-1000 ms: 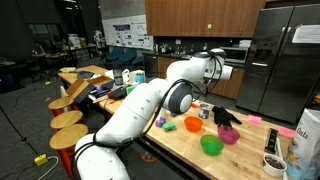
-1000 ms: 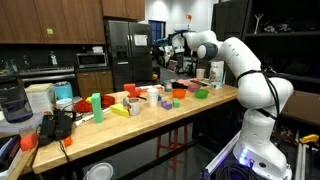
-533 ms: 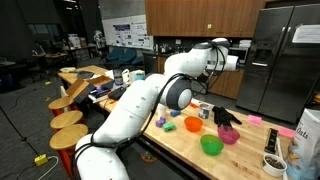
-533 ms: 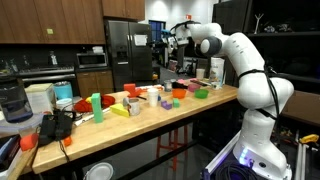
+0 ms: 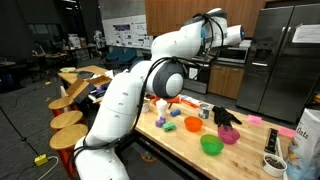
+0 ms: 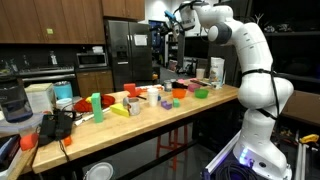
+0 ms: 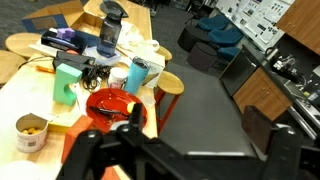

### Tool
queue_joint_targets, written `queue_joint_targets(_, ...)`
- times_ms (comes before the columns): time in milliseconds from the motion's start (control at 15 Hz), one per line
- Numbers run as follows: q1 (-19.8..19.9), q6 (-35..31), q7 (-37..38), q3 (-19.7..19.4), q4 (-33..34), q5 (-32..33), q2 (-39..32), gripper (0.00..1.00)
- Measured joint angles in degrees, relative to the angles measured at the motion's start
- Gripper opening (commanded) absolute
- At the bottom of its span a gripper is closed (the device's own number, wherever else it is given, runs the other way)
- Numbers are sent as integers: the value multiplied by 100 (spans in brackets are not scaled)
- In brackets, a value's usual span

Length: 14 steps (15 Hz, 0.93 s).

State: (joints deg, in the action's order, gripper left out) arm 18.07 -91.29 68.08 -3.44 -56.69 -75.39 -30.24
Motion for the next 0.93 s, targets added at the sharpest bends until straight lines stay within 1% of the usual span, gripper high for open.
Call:
queue_joint_targets(200, -133, -124, -292, -65, -256, 423, 510, 100)
queue_joint_targets(400, -359, -482, -570, -72, -703, 836, 1021, 100)
queue_joint_targets(933, -1094, -1659, -1379, 35, -2502, 1802, 2414, 100)
